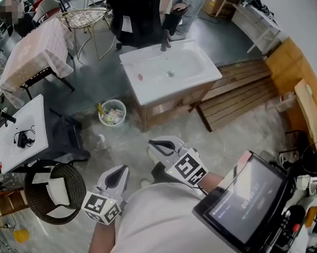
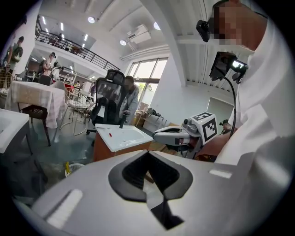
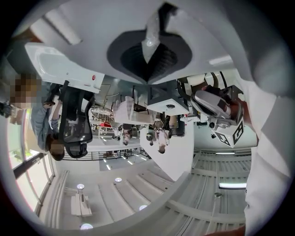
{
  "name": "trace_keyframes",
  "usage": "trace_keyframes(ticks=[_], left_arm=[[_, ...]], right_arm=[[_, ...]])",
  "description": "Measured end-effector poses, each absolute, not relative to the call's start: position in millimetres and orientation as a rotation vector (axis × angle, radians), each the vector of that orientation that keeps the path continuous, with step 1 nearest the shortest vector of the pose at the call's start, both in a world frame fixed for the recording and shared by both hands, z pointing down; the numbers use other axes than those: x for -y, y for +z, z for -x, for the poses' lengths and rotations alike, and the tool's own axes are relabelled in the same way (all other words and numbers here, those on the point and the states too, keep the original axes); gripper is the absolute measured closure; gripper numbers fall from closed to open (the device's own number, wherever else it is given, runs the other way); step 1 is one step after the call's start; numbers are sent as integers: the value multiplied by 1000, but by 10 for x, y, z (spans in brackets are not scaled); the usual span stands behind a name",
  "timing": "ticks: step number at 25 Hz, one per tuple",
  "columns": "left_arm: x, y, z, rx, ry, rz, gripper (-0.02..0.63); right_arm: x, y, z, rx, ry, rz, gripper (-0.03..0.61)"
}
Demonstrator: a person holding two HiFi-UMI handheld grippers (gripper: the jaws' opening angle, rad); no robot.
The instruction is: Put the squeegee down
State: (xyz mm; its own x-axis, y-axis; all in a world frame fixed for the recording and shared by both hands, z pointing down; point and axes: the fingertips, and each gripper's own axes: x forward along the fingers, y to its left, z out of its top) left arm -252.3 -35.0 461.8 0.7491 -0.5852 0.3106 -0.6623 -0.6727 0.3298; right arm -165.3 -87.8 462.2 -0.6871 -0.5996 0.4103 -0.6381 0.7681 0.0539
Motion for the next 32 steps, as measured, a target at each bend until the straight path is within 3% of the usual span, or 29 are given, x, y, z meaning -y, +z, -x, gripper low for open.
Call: trace_keyframes(ticks=[32], left_arm=[[249,4610,2690,981,219,-2514,607]], right_arm=[[797,4552,1873,2550,56,-875,577]])
